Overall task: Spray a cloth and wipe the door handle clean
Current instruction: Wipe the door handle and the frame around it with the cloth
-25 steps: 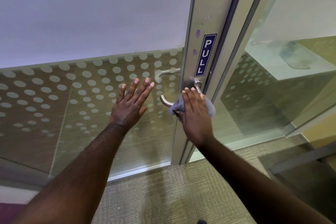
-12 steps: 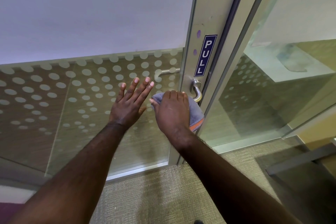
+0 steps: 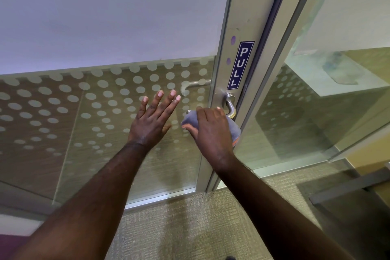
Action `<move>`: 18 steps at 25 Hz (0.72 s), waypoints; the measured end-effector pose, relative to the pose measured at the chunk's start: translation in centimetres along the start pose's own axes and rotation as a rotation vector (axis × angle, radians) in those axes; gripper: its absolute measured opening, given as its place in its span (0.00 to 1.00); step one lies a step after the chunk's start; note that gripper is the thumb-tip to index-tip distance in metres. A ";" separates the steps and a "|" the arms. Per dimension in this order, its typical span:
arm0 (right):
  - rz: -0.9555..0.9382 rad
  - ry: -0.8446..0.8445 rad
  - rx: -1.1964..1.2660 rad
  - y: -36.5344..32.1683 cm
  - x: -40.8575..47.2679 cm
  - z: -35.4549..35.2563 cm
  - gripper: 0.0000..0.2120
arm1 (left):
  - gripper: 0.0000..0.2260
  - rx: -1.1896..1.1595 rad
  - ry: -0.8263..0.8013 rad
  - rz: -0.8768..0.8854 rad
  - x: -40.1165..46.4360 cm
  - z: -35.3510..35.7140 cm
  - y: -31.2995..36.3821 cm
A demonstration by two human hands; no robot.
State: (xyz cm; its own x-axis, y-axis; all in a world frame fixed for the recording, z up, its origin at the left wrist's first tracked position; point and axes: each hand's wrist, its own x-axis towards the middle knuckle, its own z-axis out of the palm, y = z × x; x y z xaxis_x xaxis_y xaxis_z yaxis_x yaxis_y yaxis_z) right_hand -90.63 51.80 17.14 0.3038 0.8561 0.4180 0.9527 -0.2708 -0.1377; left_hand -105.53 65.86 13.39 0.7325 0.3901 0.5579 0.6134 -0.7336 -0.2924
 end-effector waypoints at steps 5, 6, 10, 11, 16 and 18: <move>-0.180 -0.065 0.104 2.4 0.2 -1.0 0.22 | 0.53 0.005 -0.009 0.005 0.0 -0.4 0.1; -0.228 -0.070 0.108 3.1 0.2 -1.1 0.22 | 0.53 0.008 -0.010 0.005 0.0 -0.5 0.1; -0.425 -0.043 0.115 6.2 0.5 -1.4 0.22 | 0.50 0.017 -0.006 0.013 0.0 -0.8 0.1; -0.456 -0.054 0.110 6.9 0.8 -1.5 0.24 | 0.50 0.020 -0.006 0.014 0.0 -0.8 0.1; -0.494 -0.117 0.111 11.1 1.4 -1.6 0.29 | 0.50 0.023 -0.016 0.009 0.0 -1.0 0.2; -0.523 -0.108 0.076 12.7 1.5 -1.4 0.24 | 0.49 0.001 -0.018 0.000 0.0 -1.0 0.3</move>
State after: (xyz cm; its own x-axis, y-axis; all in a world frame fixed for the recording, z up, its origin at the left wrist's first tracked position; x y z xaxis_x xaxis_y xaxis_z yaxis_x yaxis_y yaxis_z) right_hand -78.11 48.98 17.31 -0.2175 0.9097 0.3538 0.9724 0.2332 -0.0017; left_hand -105.65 65.10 14.08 0.7378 0.3996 0.5440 0.6135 -0.7332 -0.2934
